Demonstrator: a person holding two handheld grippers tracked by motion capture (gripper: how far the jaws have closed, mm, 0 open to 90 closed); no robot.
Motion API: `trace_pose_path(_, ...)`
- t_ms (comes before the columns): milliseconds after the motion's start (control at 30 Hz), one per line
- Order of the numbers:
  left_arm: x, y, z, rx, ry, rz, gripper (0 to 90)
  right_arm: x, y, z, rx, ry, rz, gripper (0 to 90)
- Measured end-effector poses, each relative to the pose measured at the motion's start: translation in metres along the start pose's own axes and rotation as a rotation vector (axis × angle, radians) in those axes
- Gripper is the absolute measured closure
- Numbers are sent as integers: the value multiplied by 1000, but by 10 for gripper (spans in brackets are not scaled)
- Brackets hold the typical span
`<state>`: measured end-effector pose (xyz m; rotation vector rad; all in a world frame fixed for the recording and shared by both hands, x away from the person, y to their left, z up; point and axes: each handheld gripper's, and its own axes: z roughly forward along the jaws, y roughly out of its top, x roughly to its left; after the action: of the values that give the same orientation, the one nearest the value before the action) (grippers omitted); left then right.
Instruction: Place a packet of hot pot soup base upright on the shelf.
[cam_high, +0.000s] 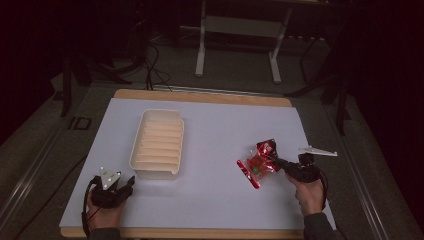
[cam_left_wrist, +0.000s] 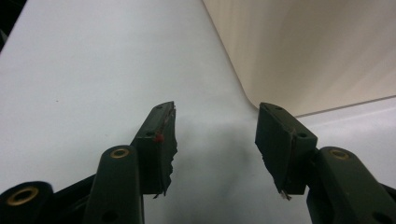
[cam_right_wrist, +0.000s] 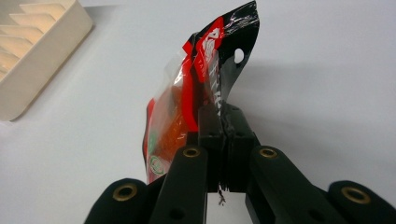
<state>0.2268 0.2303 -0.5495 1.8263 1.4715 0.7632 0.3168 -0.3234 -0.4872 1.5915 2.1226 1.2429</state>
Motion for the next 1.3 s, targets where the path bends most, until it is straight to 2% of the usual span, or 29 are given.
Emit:
trace_pose_path(600, 0, 0, 0, 0, 5, 3, 482, 17, 15, -3, -7, 20, -71, 887)
trace_pose_path(733, 0, 0, 0, 0, 5, 4, 482, 20, 18, -3, -11, 59, -81, 888)
trace_pose_path(1067, 0, 0, 0, 0, 5, 3, 481, 29, 25, -2, -15, 77, -120, 888)
trace_pose_path(1167, 0, 0, 0, 0, 5, 3, 480, 32, 28, -2, -15, 79, -146, 888)
trace_pose_path(1300, 0, 0, 0, 2, 4, 4, 480, 33, 29, -2, -14, 80, -151, 888)
